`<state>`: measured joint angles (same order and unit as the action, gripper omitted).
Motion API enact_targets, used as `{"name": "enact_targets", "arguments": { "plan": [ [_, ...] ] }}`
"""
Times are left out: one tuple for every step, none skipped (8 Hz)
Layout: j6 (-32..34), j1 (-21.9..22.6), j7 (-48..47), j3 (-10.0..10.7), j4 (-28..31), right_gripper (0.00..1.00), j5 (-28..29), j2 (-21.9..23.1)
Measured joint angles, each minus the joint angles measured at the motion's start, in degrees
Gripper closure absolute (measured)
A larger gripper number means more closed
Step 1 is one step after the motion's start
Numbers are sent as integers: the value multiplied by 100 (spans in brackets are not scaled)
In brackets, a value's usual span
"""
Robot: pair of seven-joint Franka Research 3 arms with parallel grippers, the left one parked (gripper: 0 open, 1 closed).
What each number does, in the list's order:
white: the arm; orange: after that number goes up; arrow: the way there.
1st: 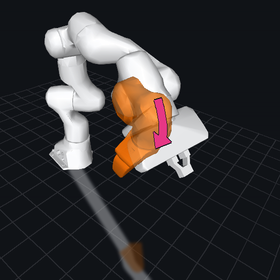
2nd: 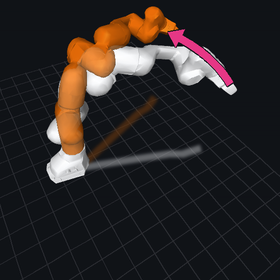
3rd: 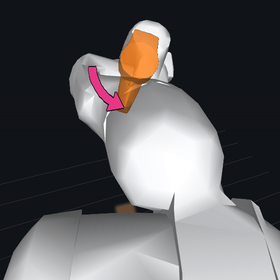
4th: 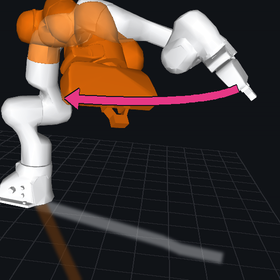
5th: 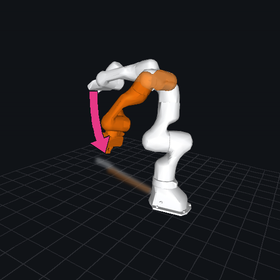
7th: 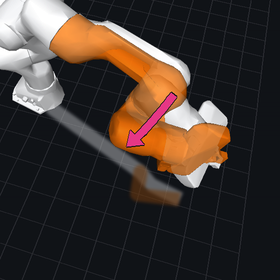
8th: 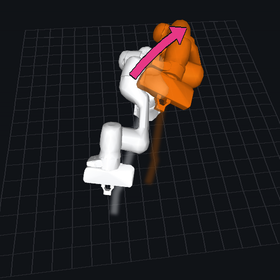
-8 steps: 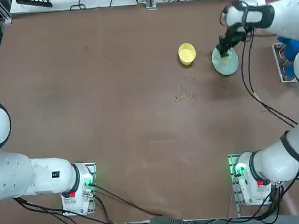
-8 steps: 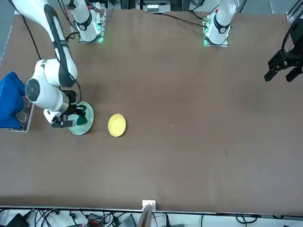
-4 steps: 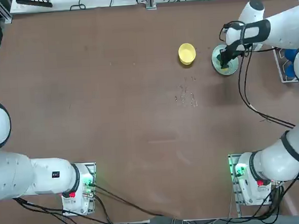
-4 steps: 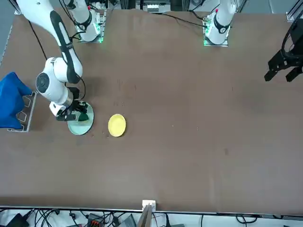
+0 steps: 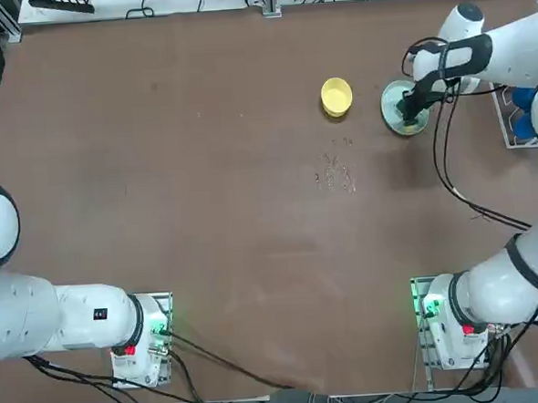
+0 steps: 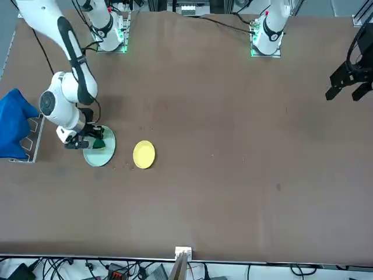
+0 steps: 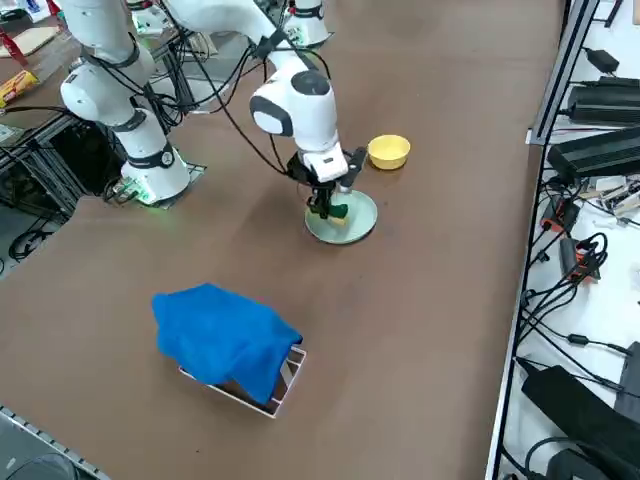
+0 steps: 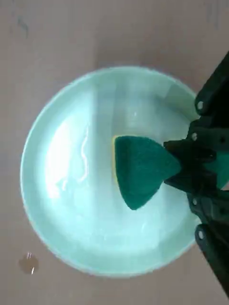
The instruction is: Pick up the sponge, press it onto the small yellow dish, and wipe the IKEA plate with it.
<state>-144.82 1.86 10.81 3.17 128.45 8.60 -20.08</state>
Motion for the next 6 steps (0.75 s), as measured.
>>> {"name": "enact_targets", "arguments": {
  "plan": [
    [-20,-189,275,0,-2,91,3,-55],
    [-47,-312,483,-11,-31,91,22,-93],
    [-48,-352,596,-25,-115,91,28,-138],
    [-50,-362,650,-25,-240,91,26,-222],
    [-52,-365,715,-29,-449,91,26,-361],
    [-52,-368,751,-60,-718,91,26,-549]
  ]
}}
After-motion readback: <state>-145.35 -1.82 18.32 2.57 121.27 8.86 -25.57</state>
